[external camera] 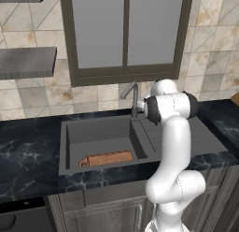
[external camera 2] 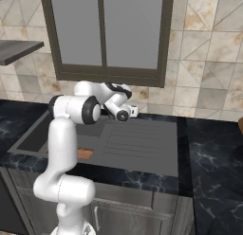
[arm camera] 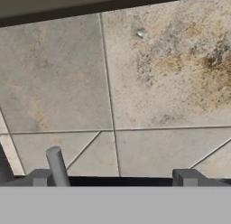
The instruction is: Turn on the sink faucet with hot water and rinse the cutting board for ten seconds, then turn off the faucet. Push the cutting board to reach the water if necessary.
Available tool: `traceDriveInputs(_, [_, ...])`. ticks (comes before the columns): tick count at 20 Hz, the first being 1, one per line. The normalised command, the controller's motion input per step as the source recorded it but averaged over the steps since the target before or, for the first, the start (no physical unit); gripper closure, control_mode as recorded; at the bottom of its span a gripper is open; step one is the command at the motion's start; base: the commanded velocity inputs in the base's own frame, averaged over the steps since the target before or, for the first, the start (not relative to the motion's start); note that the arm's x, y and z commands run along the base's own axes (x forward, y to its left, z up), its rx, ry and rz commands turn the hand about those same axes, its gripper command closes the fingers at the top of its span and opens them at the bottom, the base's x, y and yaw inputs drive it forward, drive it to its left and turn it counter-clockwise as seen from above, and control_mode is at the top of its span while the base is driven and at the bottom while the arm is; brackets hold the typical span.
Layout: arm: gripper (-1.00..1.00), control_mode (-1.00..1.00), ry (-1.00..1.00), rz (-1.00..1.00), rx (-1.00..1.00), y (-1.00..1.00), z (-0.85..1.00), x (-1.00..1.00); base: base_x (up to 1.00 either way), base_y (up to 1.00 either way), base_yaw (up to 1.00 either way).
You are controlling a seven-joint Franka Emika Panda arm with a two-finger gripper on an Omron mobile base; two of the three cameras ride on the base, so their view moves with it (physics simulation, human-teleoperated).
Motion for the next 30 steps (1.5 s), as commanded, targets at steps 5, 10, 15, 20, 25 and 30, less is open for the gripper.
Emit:
traceDriveInputs(5, [-1.00,-1.00,0.00,0.00,0.00,-0.30,0.00,-0.31,0.00,0.00,0.00])
traceDriveInputs(10, [-1.00,-1.00,0.00,0.00,0.00,-0.23,0.00,-0.09,0.00,0.00,0.00])
traceDriveInputs(15, [-1.00,-1.00,0.00,0.00,0.00,0.00,0.00,0.00,0.00,0.00,0.00])
traceDriveInputs(20, [-1.00,-1.00,0.00,0.00,0.00,0.06,0.00,0.00,0.00,0.00,0.00])
traceDriveInputs(25, [-1.00,-1.00,0.00,0.00,-0.01,0.26,0.00,0.01,0.00,0.00,0.00])
traceDriveInputs(30, [-1.00,-1.00,0.00,0.00,0.00,0.15,0.00,0.05,0.00,0.00,0.00])
